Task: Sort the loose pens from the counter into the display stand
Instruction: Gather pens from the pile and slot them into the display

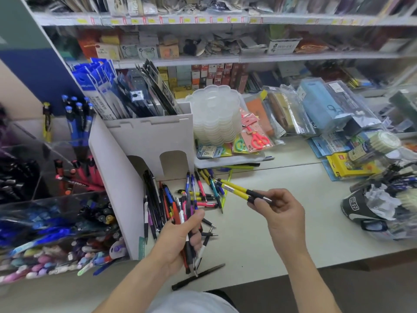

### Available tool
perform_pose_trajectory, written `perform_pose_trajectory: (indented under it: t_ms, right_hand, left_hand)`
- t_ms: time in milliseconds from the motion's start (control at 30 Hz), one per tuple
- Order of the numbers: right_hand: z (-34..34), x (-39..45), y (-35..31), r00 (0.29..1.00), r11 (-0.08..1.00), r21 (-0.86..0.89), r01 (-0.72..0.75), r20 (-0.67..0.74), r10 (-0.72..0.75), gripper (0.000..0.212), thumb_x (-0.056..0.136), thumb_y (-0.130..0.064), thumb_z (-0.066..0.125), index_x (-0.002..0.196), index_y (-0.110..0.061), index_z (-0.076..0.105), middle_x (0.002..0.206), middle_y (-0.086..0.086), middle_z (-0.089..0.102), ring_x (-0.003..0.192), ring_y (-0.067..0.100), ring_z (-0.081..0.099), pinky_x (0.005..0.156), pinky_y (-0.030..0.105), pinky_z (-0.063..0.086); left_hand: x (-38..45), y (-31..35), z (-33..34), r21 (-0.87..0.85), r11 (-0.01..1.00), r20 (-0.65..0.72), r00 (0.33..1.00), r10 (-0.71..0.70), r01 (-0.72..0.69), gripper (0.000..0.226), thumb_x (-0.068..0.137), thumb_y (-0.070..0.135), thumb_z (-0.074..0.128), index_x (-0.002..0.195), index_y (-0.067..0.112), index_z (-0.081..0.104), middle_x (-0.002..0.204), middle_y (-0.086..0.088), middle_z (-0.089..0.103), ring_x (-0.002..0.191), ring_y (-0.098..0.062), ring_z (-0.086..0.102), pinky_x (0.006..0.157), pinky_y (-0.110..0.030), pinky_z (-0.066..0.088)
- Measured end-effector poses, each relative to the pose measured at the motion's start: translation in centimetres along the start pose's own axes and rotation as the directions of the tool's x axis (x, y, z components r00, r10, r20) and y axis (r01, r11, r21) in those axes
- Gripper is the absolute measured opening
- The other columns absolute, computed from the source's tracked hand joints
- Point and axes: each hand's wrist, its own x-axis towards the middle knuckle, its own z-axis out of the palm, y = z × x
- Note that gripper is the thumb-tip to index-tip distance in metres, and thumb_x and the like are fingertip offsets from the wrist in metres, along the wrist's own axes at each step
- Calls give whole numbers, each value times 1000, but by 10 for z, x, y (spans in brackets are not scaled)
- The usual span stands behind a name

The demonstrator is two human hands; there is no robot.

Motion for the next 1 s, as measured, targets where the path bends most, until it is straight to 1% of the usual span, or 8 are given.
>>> perform_pose_trajectory:
  t_ms: [100,233,333,400,500,667,867,1000]
  right_hand:
    - [30,-23,-2,998,995,88,50,-47,-46,19,82,24,65,82,8,56,93,16,77,90,33,76,79,33,63]
    - [64,-58,-2,999,992,127,10,38,-15,26,78,28,66,75,5,53,92,17,77,88,30,76,71,28,60]
    - [82,-77,-7,992,989,133,-67,111,52,27,66,14,79,72,5,55,89,20,76,85,32,76,70,36,62]
    - [91,-86,-19,971,993,64,-99,227,82,25,61,0,80,73,5,58,84,23,76,78,35,75,70,41,63]
    - [106,-98,-37,899,988,-78,-130,411,150,30,59,-8,84,74,1,60,80,19,76,71,30,74,64,33,59]
    - [145,-108,-50,776,971,-201,-130,589,226,49,58,-26,90,90,-1,62,77,14,76,65,24,71,65,38,61]
    - [191,-109,-59,634,939,-342,25,732,250,13,85,-14,81,90,-10,69,72,6,71,60,17,65,60,27,53]
    - [224,-102,-66,673,963,-271,-1,712,201,18,89,-17,73,103,-8,66,78,5,67,55,21,62,53,28,51]
  left_hand:
    - [-14,18,18,-26,996,38,996,85,-84,36,75,36,81,72,10,57,56,-6,35,46,-18,34,46,-28,37]
    - [-31,42,27,-97,973,86,972,217,-209,50,70,36,86,88,-1,58,55,-6,33,46,-20,33,44,-27,34]
    - [-48,59,15,-96,958,83,957,278,-270,51,71,24,89,100,-7,62,57,-5,35,41,-17,35,42,-26,33]
    - [-61,72,2,-54,952,72,950,305,-302,44,69,21,90,96,1,62,58,-5,34,40,-17,35,41,-25,33]
    - [-80,89,-21,1,933,44,932,361,-361,37,68,21,90,80,6,58,58,-6,34,40,-19,35,42,-26,35]
    - [-108,107,-62,33,915,19,915,403,-403,37,69,27,82,69,5,53,57,-9,35,42,-21,36,42,-26,37]
    - [-137,115,-109,42,926,22,927,374,-375,36,63,33,84,62,7,59,53,-10,40,39,-20,39,40,-24,38]
    - [-150,120,-132,24,945,50,944,326,-327,38,59,33,86,75,2,69,54,-5,42,39,-17,39,38,-22,36]
